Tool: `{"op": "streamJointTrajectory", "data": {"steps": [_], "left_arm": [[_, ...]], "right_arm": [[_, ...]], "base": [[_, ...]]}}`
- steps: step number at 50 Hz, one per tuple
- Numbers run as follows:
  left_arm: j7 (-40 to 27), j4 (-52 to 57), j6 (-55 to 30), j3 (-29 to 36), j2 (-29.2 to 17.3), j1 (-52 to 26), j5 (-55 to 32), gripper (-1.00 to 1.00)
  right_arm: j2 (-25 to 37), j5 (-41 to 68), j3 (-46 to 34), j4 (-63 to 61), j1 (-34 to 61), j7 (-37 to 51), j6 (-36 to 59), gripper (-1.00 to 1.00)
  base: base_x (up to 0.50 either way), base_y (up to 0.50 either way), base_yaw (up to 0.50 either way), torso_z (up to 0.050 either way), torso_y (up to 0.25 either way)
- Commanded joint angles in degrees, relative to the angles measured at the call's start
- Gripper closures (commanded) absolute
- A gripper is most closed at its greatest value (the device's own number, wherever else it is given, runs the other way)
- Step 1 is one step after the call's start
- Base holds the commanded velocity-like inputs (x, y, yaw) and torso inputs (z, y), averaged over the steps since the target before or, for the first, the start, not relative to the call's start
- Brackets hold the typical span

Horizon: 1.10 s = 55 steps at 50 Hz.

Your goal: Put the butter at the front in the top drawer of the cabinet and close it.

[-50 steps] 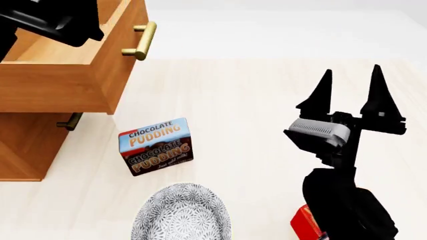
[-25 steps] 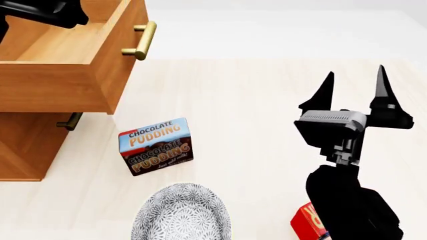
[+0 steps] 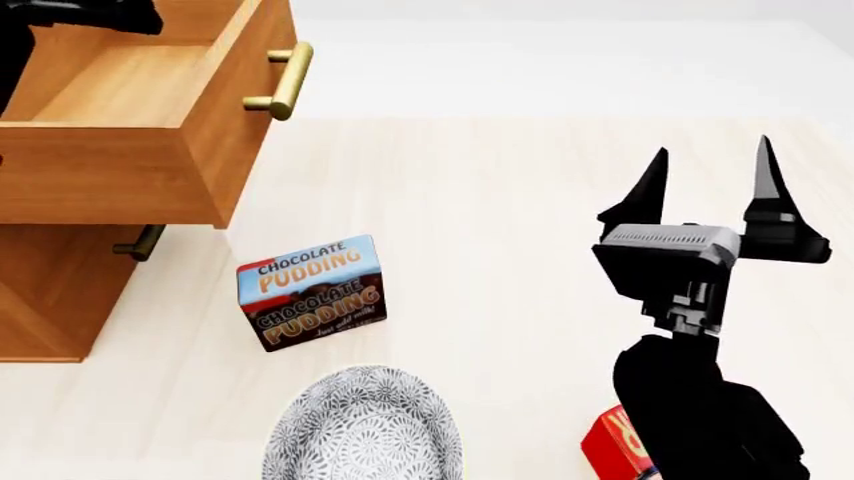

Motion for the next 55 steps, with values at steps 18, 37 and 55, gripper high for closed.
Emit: {"op": "streamJointTrajectory", "data": {"steps": [18, 37, 55], "left_arm": [[1.7, -9.9, 1.8, -0.9, 1.7, -0.5, 3.7, 1.0], [4.0, -17.7, 3.0, 1.1, 4.1, -1.5, 7.6, 1.0], [5.4, -22.0, 3.8, 2.5, 5.8, -1.9, 9.7, 1.0]], "right_arm": [[0.0, 0.0, 0.3, -1.9, -0.8, -0.3, 0.9, -1.0], [0.4, 0.1, 0.9, -3.5, -1.8, -0.5, 1.9, -1.0], [0.5, 0.6, 1.6, -3.8, -2.5, -0.3, 1.7, -1.0]], "base": [[0.0, 0.0, 0.0, 0.0, 0.001], [0.0, 0.0, 0.0, 0.001, 0.002], [0.0, 0.0, 0.0, 0.0, 0.002]]}}
